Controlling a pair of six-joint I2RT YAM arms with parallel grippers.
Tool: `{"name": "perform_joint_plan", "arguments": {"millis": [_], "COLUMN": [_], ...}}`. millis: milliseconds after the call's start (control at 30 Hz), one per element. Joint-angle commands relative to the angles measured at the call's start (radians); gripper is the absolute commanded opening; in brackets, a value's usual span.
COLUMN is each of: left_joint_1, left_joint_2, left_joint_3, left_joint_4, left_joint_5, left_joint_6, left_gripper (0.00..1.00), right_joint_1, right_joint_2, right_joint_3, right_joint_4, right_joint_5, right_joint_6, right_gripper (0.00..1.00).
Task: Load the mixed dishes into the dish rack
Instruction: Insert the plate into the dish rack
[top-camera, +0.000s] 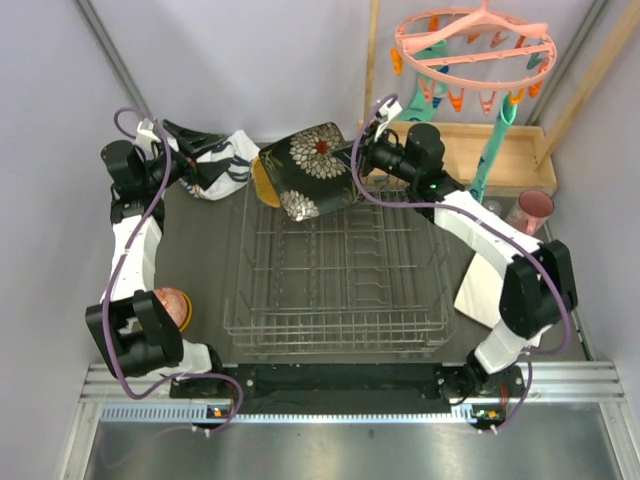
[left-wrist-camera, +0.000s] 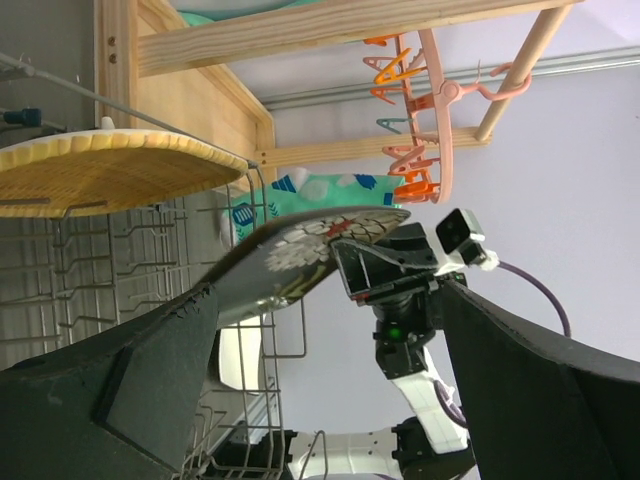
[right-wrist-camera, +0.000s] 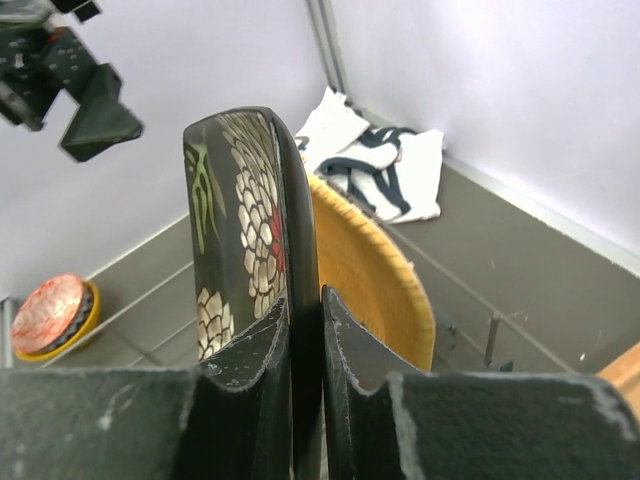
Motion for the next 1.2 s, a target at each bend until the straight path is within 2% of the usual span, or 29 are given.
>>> {"name": "perform_joint_plan", "arguments": {"millis": [0, 100, 267, 633, 900, 1167], "left_joint_1": [0.008, 0.008, 0.008, 0.008, 0.009, 0.008], "left_joint_2": [-0.014, -0.007, 0.009, 0.059, 0.071, 0.056], "left_joint_3": [0.033, 0.030, 0.036, 0.056, 0.051, 0.062], "left_joint_4": [0.072, 0.080, 0.092, 0.109, 0.117, 0.112], "left_joint_5": [0.011, 0.011, 0.017, 0.024, 0.030, 0.033], "left_joint_6": [0.006, 0.003, 0.001, 0.003, 0.007, 0.006], "left_gripper": [0.96, 0.96, 0.96, 0.96, 0.96, 0.96], "right_joint_1": [0.008, 0.008, 0.010, 0.008, 0.008, 0.008], "right_joint_2": [0.039, 0.103, 0.214, 0.461, 0.492, 0.386], "right_joint_3": [0.018, -0.005, 0.057, 0.133, 0.124, 0.053], "right_joint_4": [0.404, 0.583, 0.682, 1.111, 1.205, 1.233], "right_joint_5": [0.016, 0.015, -0.005, -0.053, -0.070, -0.070], "right_joint_6": [0.098, 0.129, 0.182, 0.314, 0.405, 0.426], "right_gripper": [0.00, 0.00, 0.00, 0.00, 0.00, 0.00]}}
